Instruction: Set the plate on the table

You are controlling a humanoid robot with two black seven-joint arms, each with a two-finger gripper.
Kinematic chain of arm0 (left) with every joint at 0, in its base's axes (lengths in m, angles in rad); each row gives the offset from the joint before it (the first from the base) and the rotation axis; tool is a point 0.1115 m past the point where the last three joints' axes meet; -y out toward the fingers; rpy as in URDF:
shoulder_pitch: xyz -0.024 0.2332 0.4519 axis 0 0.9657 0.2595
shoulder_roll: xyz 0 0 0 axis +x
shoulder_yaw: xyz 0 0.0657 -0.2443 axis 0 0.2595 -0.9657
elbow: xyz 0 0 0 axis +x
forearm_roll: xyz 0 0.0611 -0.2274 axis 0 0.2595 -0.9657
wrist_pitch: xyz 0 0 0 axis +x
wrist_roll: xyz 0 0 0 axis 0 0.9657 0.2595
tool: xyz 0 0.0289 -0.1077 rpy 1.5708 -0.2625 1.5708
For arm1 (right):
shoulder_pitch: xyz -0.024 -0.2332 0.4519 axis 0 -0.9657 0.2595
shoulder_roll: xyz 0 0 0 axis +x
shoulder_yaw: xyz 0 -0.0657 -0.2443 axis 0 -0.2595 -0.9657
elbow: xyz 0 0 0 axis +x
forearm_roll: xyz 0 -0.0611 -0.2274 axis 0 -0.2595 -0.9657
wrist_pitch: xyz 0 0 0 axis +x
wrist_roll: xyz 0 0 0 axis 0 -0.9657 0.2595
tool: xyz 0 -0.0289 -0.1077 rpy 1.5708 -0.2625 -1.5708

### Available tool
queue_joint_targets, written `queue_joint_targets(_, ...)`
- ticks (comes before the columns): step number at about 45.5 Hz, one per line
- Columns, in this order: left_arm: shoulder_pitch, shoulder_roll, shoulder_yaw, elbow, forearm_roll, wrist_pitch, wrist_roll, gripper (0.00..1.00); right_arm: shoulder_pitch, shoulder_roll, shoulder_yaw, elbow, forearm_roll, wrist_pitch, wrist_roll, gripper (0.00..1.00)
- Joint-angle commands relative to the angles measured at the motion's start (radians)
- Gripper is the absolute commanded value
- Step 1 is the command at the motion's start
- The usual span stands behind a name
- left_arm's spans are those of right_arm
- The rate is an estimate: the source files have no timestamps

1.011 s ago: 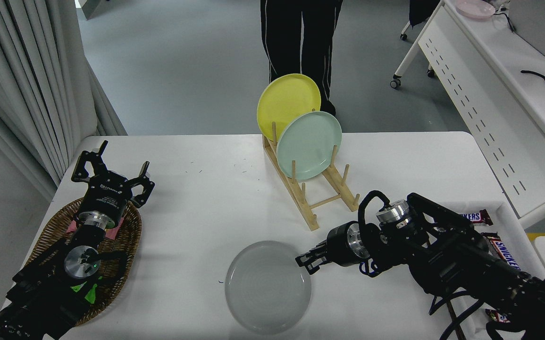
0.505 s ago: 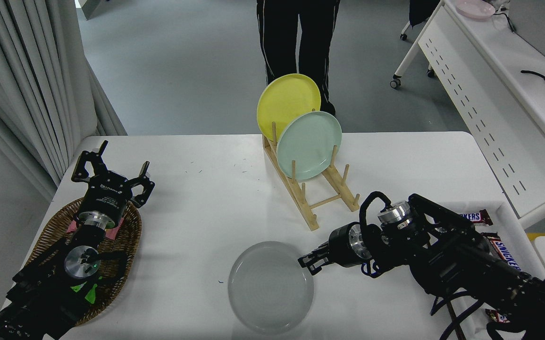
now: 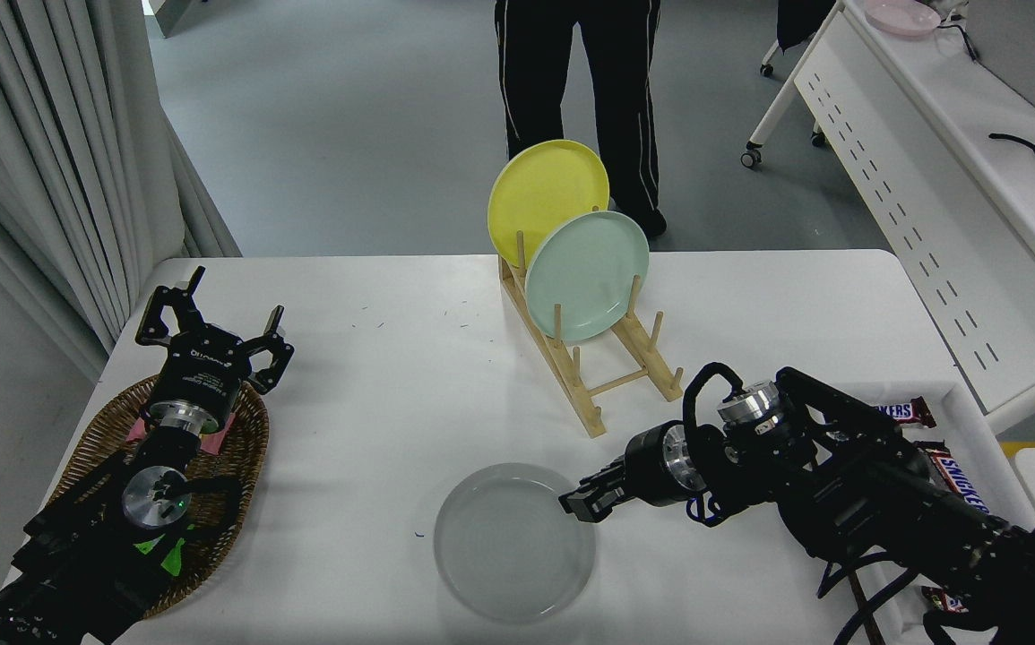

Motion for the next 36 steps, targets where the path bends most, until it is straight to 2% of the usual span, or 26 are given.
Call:
queue_joint_targets(1, 0.0, -0.001, 0.0, 0.001, 0.0, 0.0, 0.0, 1.0, 0.016, 0.0, 0.0, 0.013, 0.003, 0.0, -0.002, 1.0)
queue_joint_targets(16, 0.0, 0.0, 0.0, -0.001, 0.0, 0.0, 0.0, 1.0, 0.064, -0.003, 0.011, 0.113, 0.024, 0.015, -0.005, 1.0)
queue_joint_targets(24, 0.0, 0.0, 0.0, 0.001, 0.0, 0.0, 0.0, 1.0, 0.078, -0.024, -0.001, 0.165, 0.026, 0.233, -0.011, 1.0)
queue_joint_targets(31, 0.0, 0.0, 0.0, 0.001, 0.0, 0.0, 0.0, 1.0, 0.079, -0.101, 0.0, 0.286, 0.015, 0.428, -0.01, 1.0)
queue_joint_targets(36, 0.0, 0.0, 0.0, 0.001, 0.0, 0.0, 0.0, 1.0, 0.078, -0.169, 0.016, 0.367, -0.002, 0.625, -0.004, 1.0)
